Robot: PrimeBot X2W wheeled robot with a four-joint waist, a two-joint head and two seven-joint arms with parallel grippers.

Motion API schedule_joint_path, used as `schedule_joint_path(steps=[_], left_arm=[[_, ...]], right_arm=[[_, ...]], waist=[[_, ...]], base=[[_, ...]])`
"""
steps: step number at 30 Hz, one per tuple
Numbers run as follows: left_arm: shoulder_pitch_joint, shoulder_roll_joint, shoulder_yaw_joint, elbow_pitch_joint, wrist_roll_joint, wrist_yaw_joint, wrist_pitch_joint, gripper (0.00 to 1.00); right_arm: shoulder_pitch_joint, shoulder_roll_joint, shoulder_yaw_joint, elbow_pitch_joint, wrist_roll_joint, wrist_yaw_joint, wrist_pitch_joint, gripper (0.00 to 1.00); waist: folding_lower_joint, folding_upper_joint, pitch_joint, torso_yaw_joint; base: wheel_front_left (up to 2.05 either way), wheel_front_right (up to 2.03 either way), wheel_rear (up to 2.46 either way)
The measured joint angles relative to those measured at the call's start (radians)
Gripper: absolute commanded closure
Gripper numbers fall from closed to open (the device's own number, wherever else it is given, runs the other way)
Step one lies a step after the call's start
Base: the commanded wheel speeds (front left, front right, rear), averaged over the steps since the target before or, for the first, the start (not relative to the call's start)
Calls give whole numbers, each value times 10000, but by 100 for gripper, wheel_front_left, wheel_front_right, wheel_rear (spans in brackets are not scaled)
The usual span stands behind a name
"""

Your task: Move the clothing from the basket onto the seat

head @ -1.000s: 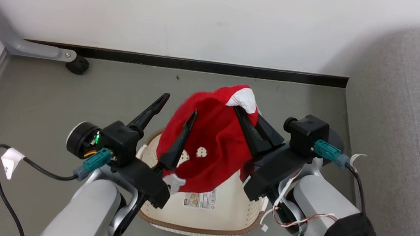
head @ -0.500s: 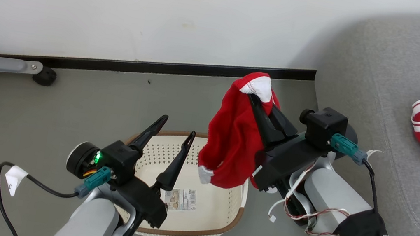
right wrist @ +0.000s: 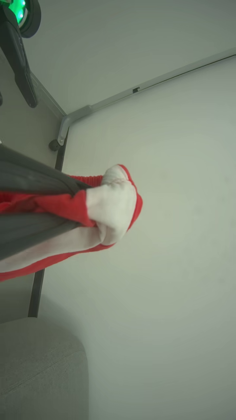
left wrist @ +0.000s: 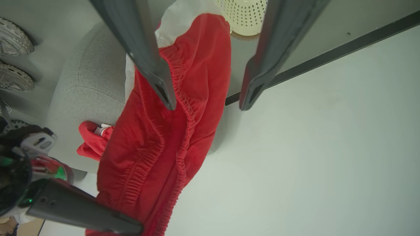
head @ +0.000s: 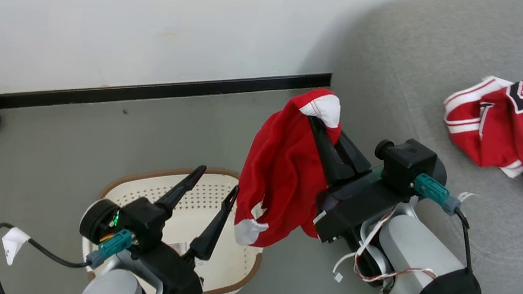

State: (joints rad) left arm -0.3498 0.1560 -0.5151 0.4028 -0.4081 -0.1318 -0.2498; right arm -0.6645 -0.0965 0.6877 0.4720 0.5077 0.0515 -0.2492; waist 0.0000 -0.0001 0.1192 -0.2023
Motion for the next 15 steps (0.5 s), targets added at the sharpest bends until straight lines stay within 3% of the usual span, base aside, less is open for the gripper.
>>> schedule_joint_path(steps=[15], left_arm=[[427,151,-100,-65,-27,0,0,0]], right_arm=[[422,-132,-284,-598,-244,-75,0,100]], waist=[[0,0,24,-1704]], base=[[0,0,0]])
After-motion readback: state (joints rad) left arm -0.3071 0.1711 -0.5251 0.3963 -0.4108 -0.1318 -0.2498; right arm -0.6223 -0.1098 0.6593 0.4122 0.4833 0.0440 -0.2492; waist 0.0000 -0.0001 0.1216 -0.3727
